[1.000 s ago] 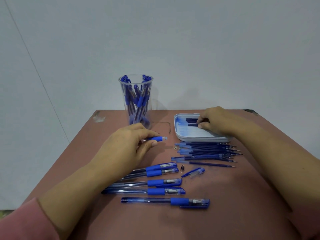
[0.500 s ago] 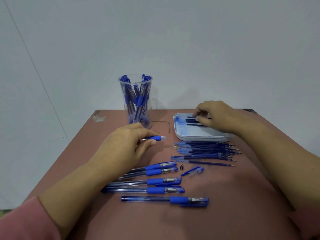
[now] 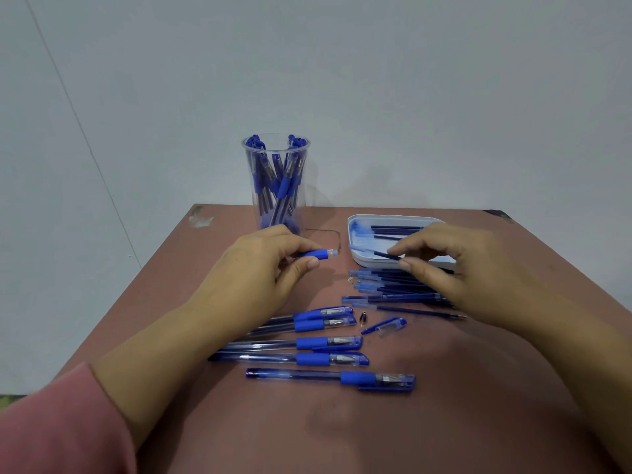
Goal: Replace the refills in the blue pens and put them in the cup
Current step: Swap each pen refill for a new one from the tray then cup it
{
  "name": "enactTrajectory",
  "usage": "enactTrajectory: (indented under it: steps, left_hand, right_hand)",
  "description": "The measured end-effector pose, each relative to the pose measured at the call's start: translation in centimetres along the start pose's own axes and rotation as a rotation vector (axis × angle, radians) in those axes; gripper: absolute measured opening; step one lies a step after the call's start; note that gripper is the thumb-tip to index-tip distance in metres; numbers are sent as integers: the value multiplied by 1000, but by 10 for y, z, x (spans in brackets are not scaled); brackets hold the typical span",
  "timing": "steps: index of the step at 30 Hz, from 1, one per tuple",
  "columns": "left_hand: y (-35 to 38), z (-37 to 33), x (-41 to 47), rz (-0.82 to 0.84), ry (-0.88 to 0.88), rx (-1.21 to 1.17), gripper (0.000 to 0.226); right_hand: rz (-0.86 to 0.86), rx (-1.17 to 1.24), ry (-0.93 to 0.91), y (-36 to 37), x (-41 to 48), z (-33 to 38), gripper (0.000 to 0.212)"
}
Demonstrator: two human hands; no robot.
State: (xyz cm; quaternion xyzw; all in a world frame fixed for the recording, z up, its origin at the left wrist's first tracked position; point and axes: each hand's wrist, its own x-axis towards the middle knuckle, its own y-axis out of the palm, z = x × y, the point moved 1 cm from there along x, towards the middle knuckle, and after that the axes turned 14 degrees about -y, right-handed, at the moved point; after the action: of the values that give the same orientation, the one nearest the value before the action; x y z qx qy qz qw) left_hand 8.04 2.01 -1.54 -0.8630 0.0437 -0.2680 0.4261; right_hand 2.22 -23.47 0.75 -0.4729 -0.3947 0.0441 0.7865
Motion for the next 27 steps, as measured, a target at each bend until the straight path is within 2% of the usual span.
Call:
enactTrajectory:
  steps: [9, 14, 18, 24, 27]
  left_hand:
    - [1, 0, 0, 3, -31, -53, 26]
    - [0, -1, 0, 11, -46, -56, 26]
    - [0, 0, 0, 23, -43, -43, 26]
    - [-2, -4, -2, 54, 57, 48, 34]
    - [1, -7, -5, 62, 76, 47, 33]
  right_hand:
    - [-31, 56, -47, 11, 5, -2, 20]
    - [-10, 60, -47, 13, 6, 0, 28]
    - [22, 23, -72, 16, 5, -3, 22]
    - [39, -142, -181, 26, 10, -10, 18]
    - [56, -124, -219, 30, 14, -4, 24]
